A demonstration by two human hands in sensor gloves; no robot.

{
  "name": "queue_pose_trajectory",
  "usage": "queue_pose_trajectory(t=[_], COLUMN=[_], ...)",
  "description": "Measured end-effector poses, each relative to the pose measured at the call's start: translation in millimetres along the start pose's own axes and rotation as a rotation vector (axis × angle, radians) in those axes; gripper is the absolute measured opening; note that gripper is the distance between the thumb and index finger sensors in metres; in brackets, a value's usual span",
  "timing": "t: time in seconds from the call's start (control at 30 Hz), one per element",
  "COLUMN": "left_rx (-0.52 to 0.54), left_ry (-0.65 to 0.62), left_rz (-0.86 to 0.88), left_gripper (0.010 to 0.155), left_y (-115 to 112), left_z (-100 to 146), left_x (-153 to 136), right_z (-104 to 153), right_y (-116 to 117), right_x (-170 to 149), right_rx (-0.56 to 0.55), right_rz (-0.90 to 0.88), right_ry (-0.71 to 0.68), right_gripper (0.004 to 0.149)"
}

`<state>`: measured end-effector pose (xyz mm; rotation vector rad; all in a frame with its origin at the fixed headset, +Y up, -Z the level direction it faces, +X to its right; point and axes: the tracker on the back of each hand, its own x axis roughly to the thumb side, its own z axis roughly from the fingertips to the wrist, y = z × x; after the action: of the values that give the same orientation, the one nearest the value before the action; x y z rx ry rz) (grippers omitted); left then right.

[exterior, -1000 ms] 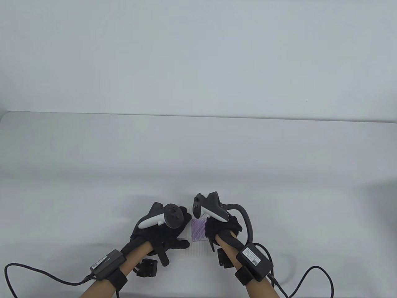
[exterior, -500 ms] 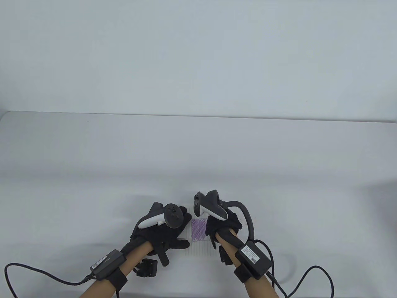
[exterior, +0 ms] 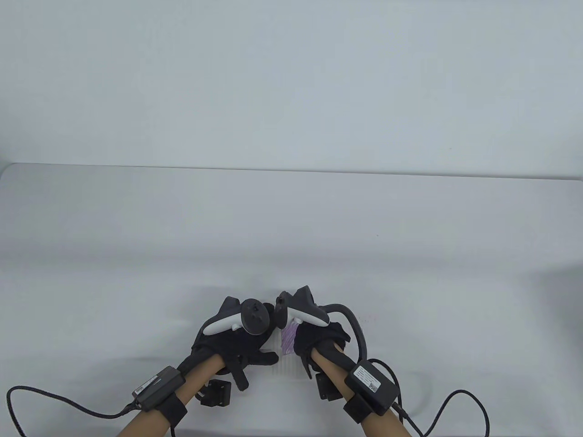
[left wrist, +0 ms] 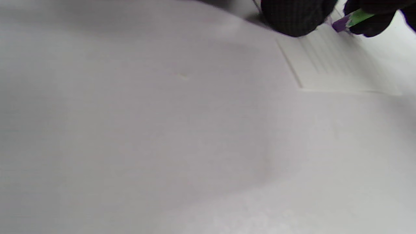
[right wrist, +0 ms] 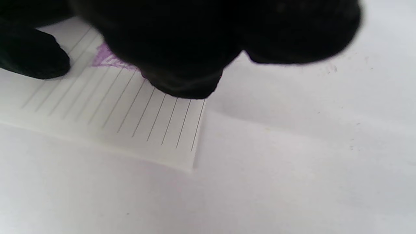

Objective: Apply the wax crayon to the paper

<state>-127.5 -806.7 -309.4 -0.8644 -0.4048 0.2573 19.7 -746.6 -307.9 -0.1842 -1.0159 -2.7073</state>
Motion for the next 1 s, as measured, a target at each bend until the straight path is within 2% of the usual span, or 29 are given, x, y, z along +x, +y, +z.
queue_pose_trajectory(t=[0.03, 0.1, 0.13, 0.2, 0.23, 0.33, 0.4, 0.43, 0.47, 0.5, 0.6, 0.67, 0.7, 0.77, 0.87, 0.93, 1.0], left_rx=[0.000, 0.001, 0.001, 0.002, 0.002, 0.000, 0.000, -0.001, 0.000, 0.001, 0.003, 0.002, 0.001, -0.001, 0.002, 0.003, 0.002], left_ry=[0.000, 0.000, 0.000, 0.000, 0.000, 0.000, 0.000, 0.000, 0.000, 0.000, 0.000, 0.000, 0.000, 0.000, 0.000, 0.000, 0.000], left_rz=[0.000, 0.000, 0.000, -0.001, 0.000, 0.000, 0.000, -0.001, 0.000, 0.000, -0.001, 0.000, 0.000, 0.000, -0.001, -0.002, -0.002], left_gripper=[0.088, 0.088, 0.088, 0.088, 0.088, 0.088, 0.088, 0.088, 0.088, 0.088, 0.088, 0.088, 0.088, 0.088, 0.088, 0.088, 0.088], left_y=[0.0, -0.1, -0.1, -0.1, -0.1, -0.1, -0.1, -0.1, -0.1, -0.1, -0.1, -0.1, -0.1, -0.1, -0.3, -0.2, -0.2], left_z=[0.0, 0.0, 0.0, 0.0, 0.0, -0.1, -0.1, -0.1, -0.1, -0.1, 0.0, -0.1, -0.1, 0.0, -0.2, -0.2, -0.2], left_x=[0.0, 0.0, 0.0, 0.1, 0.0, 0.0, 0.0, 0.1, 0.0, 0.0, 0.0, -0.1, -0.1, 0.0, 0.2, 0.1, 0.0], right_z=[-3.0, -9.9, -12.1, -9.8, -7.7, 1.1, 0.7, 5.6, 0.9, -2.3, 2.0, 9.6, 11.2, 10.2, 2.0, 4.2, 10.7], right_y=[-1.8, -7.1, -9.0, -8.0, -6.8, 0.0, -2.9, -8.2, -10.1, -11.8, -10.8, -5.6, -2.3, -6.1, -12.6, -13.7, -9.6], right_x=[-2.2, -8.6, -10.7, -7.6, -5.1, 5.2, 5.4, 5.1, 2.1, 1.2, 3.8, 9.5, 12.9, 11.4, 5.0, 7.9, 12.2], right_rx=[-0.008, -0.109, -0.124, -0.138, -0.124, 0.026, -0.012, -0.041, -0.124, -0.153, -0.123, 0.002, 0.040, -0.017, -0.120, -0.118, -0.038], right_rz=[0.007, 0.054, 0.076, 0.074, 0.080, 0.033, 0.070, 0.078, 0.119, 0.160, 0.132, 0.045, 0.042, 0.097, 0.152, 0.146, 0.128], right_ry=[0.032, 0.147, 0.170, 0.133, 0.109, 0.004, 0.037, 0.098, 0.161, 0.202, 0.120, 0.010, 0.000, 0.043, 0.180, 0.152, 0.070], right_gripper=[0.042, 0.042, 0.042, 0.042, 0.042, 0.042, 0.042, 0.042, 0.042, 0.042, 0.042, 0.042, 0.042, 0.042, 0.042, 0.042, 0.042])
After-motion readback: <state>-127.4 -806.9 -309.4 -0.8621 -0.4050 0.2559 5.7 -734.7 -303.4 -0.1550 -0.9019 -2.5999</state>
